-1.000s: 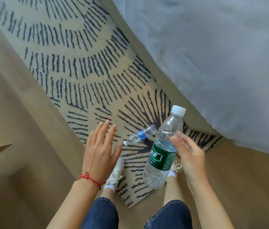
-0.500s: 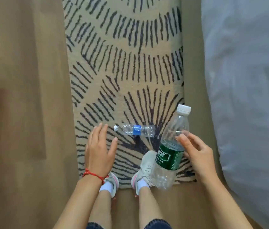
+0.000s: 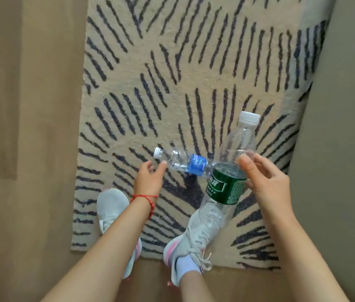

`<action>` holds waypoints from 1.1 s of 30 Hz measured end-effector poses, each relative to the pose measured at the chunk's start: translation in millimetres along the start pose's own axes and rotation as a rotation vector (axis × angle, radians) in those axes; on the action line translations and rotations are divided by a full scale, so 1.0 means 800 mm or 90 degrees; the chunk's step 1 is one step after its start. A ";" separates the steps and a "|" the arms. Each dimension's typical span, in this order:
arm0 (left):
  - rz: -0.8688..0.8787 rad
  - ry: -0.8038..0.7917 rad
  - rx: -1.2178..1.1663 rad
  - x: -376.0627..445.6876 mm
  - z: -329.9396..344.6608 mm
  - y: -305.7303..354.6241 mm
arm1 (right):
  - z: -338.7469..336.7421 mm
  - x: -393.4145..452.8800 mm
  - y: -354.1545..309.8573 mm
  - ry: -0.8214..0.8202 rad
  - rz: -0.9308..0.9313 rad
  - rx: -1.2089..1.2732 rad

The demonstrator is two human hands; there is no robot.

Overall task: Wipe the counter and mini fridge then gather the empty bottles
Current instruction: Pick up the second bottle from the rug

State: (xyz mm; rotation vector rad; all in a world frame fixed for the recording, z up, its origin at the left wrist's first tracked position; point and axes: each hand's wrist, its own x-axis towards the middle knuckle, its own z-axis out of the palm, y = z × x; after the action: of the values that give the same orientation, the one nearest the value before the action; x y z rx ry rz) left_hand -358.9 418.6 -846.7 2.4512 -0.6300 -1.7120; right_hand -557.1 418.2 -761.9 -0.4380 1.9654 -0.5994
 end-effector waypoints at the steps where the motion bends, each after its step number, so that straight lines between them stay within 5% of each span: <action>1: -0.035 0.010 -0.033 0.017 0.009 -0.004 | 0.000 0.007 0.005 0.000 0.000 -0.007; 9: -0.273 -0.020 -0.259 0.081 0.078 -0.014 | -0.012 0.040 0.040 0.005 0.011 -0.032; 19: -0.125 0.060 -0.383 0.071 0.080 -0.010 | -0.005 0.035 0.039 0.005 0.014 -0.036; 33: 0.110 -0.067 -0.279 -0.069 -0.137 0.093 | -0.007 -0.089 -0.119 -0.111 0.021 0.032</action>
State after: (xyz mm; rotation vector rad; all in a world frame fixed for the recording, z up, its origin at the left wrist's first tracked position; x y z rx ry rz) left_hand -295.7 353.7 -735.8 1.9629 -0.4064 -1.7038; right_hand -526.3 380.6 -653.2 -0.4111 1.7851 -0.5689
